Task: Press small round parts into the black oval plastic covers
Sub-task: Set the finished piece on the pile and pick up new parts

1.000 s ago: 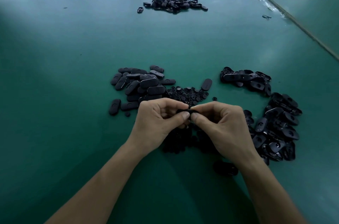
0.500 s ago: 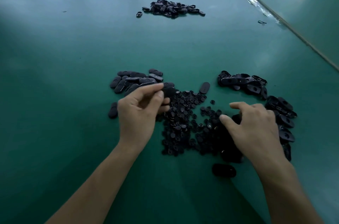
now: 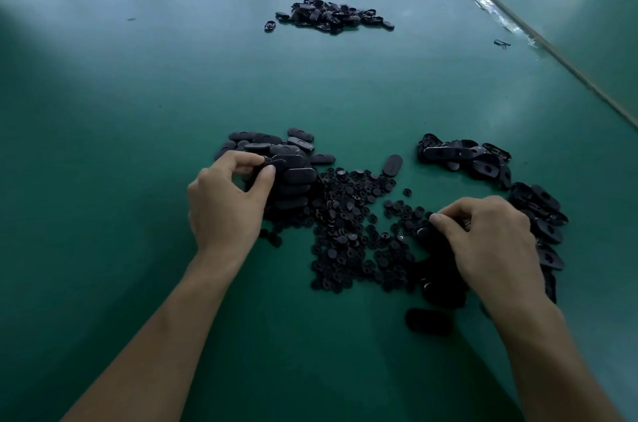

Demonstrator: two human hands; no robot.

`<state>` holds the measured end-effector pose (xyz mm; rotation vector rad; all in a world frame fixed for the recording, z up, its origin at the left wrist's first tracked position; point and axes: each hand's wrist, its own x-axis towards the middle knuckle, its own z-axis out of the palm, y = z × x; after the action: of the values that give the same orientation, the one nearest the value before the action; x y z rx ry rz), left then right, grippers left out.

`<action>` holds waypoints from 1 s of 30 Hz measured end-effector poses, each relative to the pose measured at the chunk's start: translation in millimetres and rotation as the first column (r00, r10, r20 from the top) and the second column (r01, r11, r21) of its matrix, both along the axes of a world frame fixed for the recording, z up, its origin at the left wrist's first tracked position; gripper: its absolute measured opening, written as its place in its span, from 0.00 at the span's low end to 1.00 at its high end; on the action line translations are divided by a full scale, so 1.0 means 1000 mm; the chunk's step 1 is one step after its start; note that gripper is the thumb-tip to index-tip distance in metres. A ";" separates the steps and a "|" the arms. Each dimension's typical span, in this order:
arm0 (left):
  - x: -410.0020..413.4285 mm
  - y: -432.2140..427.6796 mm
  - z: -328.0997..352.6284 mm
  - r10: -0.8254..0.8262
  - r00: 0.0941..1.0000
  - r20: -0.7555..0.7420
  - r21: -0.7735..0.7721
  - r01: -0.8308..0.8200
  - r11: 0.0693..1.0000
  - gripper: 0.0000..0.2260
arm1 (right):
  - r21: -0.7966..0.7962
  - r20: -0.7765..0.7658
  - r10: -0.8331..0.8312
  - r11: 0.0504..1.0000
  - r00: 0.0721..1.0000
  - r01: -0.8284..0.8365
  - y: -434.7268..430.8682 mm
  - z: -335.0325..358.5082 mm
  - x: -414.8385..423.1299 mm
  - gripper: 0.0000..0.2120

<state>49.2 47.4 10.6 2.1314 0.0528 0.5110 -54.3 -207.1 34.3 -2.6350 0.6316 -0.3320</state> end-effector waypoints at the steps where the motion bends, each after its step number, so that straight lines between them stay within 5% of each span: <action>1: 0.000 0.000 0.000 0.000 1.000 0.007 0.025 -0.001 1.000 0.04 | -0.013 0.011 0.003 1.000 1.000 -0.003 0.000 -0.001 0.000 0.05; 10: -0.006 -0.007 0.000 -0.068 0.989 0.132 0.054 0.062 0.997 0.03 | -0.043 0.067 0.027 0.999 0.997 -0.024 -0.002 -0.007 0.002 0.10; 20: -0.025 -0.036 -0.003 -0.280 0.960 0.026 -0.448 0.262 0.855 0.06 | 0.129 0.012 0.060 0.990 0.998 -0.061 -0.004 -0.003 -0.004 0.13; 27: -0.031 -0.041 0.000 -0.402 0.914 0.056 -0.536 0.367 0.760 0.07 | 0.231 0.128 0.053 0.969 0.990 -0.082 -0.002 -0.001 -0.003 0.08; 30: -0.037 -0.045 0.002 -0.449 0.890 0.082 -0.544 0.418 0.728 0.08 | 0.141 0.068 0.101 0.984 0.992 -0.110 -0.002 -0.002 -0.003 0.11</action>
<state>12.5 1.9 12.6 1.5113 -0.2431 0.1235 -57.6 -209.0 32.0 -2.4979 0.4751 -0.3209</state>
